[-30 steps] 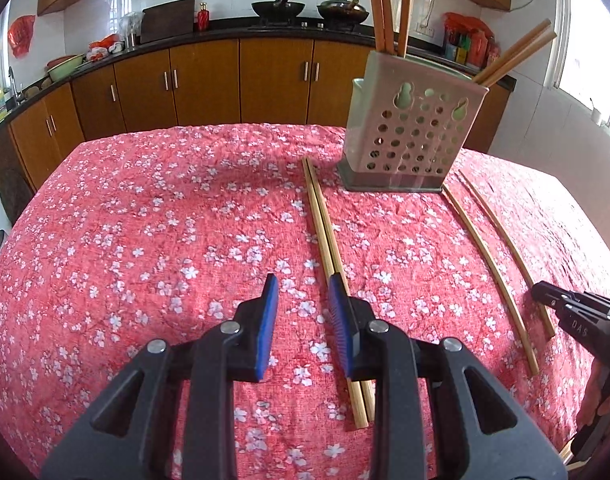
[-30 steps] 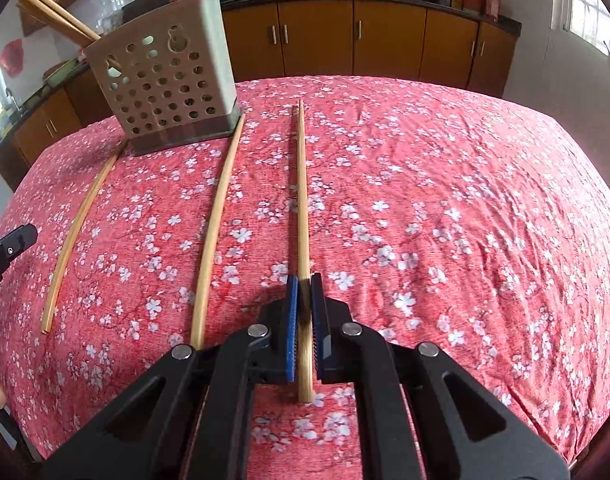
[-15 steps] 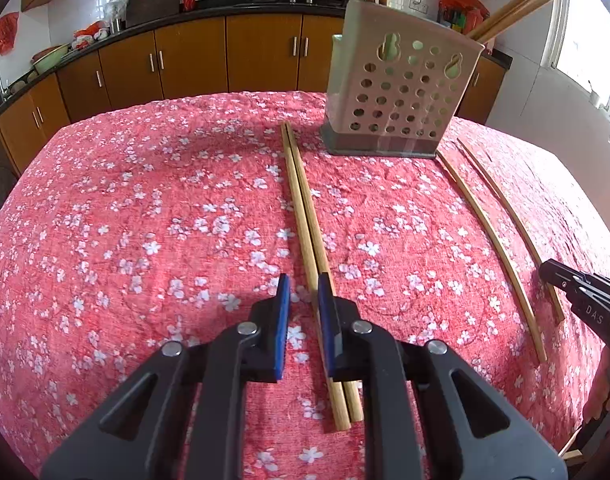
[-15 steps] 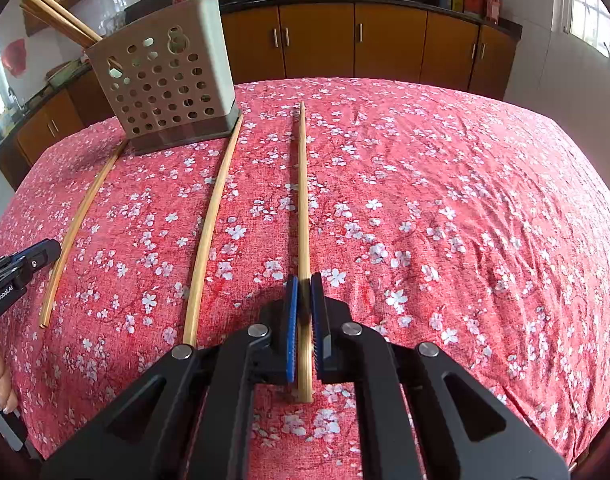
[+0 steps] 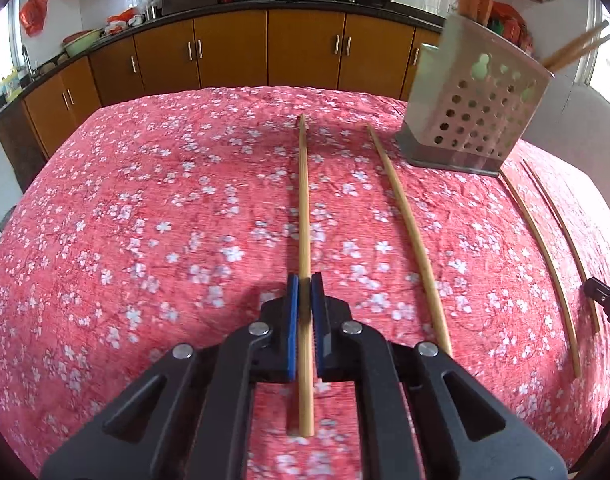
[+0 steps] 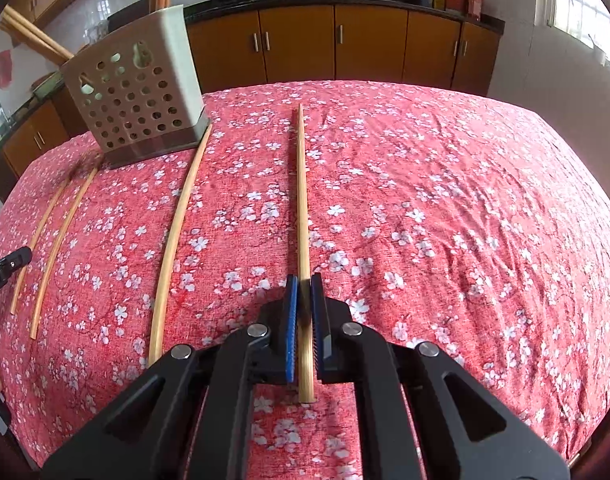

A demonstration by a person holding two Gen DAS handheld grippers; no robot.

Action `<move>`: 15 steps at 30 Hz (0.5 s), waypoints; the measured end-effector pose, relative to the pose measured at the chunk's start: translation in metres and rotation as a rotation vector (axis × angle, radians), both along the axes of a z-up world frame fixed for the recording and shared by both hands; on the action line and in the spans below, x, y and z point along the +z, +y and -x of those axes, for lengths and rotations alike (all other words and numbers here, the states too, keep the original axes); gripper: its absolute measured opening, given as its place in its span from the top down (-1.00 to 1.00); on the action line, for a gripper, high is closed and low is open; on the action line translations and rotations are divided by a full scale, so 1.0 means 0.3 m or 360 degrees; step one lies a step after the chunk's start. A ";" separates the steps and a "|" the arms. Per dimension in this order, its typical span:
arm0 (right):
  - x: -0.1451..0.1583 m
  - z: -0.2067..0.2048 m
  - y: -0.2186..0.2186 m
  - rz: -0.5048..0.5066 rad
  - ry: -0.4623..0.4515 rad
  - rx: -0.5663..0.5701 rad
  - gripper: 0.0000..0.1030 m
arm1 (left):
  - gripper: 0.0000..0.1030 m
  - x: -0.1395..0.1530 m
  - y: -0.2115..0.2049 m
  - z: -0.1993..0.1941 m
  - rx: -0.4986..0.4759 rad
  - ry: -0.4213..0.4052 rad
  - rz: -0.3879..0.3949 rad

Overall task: Organize utensils
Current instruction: 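Close the right tool on a bamboo chopstick while the left tool grasps another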

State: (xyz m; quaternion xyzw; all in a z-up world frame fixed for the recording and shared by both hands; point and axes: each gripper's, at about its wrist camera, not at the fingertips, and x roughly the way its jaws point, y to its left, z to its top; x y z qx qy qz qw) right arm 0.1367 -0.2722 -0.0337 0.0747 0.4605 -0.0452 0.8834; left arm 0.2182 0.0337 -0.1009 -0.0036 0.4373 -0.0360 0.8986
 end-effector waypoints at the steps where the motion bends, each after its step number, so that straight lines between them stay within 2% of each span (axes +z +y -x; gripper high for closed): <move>1: -0.001 0.002 -0.004 -0.0008 -0.0004 0.0000 0.85 | 0.83 0.000 0.016 0.000 0.0000 0.0002 0.0020; 4: -0.001 0.011 0.002 0.0026 -0.0023 0.0006 0.85 | 0.83 0.000 0.028 -0.002 -0.0002 0.0003 0.0059; 15: -0.001 0.021 0.007 0.0036 -0.0030 0.0013 0.85 | 0.83 -0.004 0.033 -0.001 -0.0002 0.0001 0.0055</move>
